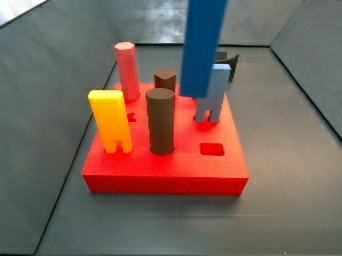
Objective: Pick up the rectangle object. Move up. Place the rectangle object on the fixture. Regrasp the rectangle object. Move to above the board. Insert the rectangle object.
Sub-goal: Insert the rectangle object.
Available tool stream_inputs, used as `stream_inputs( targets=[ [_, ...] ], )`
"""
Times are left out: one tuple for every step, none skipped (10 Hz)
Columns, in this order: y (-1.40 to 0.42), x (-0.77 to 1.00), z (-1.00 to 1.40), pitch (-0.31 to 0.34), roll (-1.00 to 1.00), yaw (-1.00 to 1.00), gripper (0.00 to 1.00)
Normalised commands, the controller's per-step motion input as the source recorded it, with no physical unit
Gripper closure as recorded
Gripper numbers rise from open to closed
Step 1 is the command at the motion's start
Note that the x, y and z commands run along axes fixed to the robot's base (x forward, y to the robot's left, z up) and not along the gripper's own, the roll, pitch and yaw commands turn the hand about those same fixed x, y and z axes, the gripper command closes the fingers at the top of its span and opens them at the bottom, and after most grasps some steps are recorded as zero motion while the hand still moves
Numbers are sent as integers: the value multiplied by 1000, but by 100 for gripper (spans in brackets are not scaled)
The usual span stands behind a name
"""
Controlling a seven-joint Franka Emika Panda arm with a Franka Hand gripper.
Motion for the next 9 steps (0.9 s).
stream_inputs(
  targets=[
    [-40, 1000, 0, -123, 4, 0, 100],
    [0, 1000, -66, -93, 0, 20, 100],
    [0, 1000, -291, -51, 0, 20, 100],
    [0, 791, -626, -69, 57, 71, 100],
    [-6, 451, -674, 0, 239, 237, 100],
    [0, 480, -591, 10, 231, 169, 100],
    [0, 497, -514, 57, 236, 123, 100],
    [-14, 374, -489, 30, 146, 0, 100],
    [-17, 249, -449, 20, 89, 0, 100]
  ],
)
